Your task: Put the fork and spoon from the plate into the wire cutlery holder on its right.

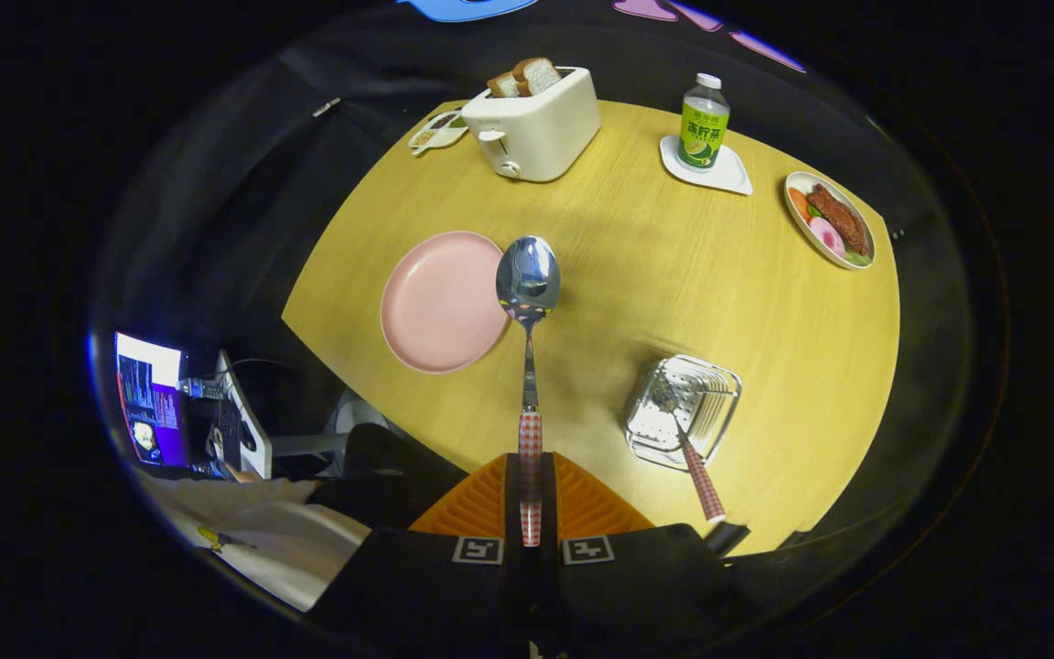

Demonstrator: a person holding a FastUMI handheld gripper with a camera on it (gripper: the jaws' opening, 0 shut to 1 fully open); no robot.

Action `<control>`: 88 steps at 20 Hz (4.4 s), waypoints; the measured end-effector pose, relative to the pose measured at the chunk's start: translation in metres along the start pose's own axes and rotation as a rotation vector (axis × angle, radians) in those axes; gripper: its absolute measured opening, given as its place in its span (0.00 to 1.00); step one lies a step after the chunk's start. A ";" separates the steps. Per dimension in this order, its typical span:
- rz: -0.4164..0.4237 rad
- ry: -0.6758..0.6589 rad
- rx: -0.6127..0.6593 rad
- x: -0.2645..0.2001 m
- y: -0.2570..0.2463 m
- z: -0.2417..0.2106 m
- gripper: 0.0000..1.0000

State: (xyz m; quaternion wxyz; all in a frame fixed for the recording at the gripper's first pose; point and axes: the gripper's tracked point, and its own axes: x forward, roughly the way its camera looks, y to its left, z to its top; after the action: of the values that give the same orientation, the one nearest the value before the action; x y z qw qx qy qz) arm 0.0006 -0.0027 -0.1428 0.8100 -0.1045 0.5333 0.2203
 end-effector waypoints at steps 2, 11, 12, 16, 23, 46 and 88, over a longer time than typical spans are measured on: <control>-0.001 0.038 -0.013 -0.010 -0.014 -0.010 0.09; -0.046 0.252 -0.094 -0.023 -0.085 -0.034 0.09; -0.056 0.276 -0.119 -0.021 -0.091 -0.036 0.09; -0.074 0.379 -0.197 -0.020 -0.112 -0.045 0.09; -0.092 0.594 -0.240 -0.014 -0.134 -0.061 0.09; -0.074 0.469 -0.196 0.006 -0.105 -0.001 0.98; -0.413 -1.332 0.033 -0.236 0.036 0.070 0.99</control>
State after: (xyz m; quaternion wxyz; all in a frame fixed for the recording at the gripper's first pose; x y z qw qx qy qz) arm -0.0376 -0.0004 0.1033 0.9914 -0.0342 -0.1046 0.0707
